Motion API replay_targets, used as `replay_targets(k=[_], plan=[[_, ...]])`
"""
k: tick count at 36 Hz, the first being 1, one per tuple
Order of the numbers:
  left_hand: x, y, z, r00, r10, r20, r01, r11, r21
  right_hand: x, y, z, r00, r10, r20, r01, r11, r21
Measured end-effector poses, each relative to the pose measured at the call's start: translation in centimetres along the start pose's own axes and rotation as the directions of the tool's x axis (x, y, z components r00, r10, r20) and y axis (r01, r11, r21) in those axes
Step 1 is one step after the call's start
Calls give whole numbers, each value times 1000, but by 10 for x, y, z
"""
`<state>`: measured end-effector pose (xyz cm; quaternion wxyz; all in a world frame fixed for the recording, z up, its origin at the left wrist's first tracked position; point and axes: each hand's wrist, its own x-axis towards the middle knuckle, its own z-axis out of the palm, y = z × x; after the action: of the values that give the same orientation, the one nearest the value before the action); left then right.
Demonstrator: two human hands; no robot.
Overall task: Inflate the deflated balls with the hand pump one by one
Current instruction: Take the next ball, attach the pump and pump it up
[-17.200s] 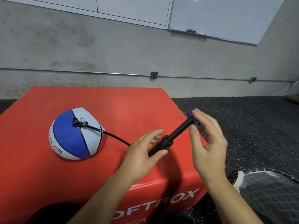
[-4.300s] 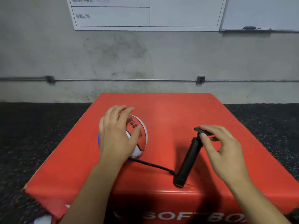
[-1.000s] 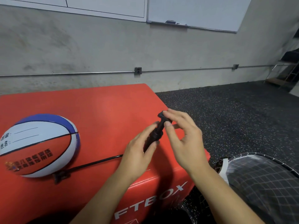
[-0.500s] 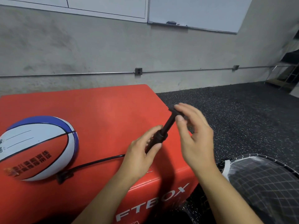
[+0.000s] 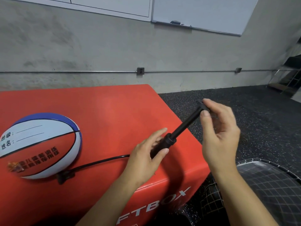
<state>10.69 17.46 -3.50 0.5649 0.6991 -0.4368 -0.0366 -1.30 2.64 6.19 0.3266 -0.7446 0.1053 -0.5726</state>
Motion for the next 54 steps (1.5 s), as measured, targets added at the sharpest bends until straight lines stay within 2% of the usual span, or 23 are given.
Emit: replay_targets(k=[11, 18, 25, 31, 38, 45, 54], plan=[[5, -3, 0, 999, -11, -52, 7, 997, -79, -29, 12, 13, 958, 41, 282, -25, 998, -58], [0, -2, 1, 999, -1, -51, 0, 1000, -16, -40, 13, 13, 933, 67, 353, -60, 998, -33], [0, 3, 0, 999, 15, -41, -15, 1000, 3, -33, 7, 7, 947, 31, 320, -19, 999, -41], [-3, 3, 1, 1000, 20, -9, -19, 999, 44, -11, 1, -13, 996, 18, 88, -17, 1000, -9], [-1, 1, 4, 999, 22, 33, -24, 997, 66, 1, 0, -32, 989, 113, -99, -109, 993, 50], [-4, 2, 0, 1000, -3, 5, 3, 997, 77, -1, -4, -25, 998, 40, -53, -41, 999, -5], [3, 1, -3, 998, -11, -57, 12, 1000, 23, -13, 1, -8, 989, 20, 149, -17, 1000, -22]])
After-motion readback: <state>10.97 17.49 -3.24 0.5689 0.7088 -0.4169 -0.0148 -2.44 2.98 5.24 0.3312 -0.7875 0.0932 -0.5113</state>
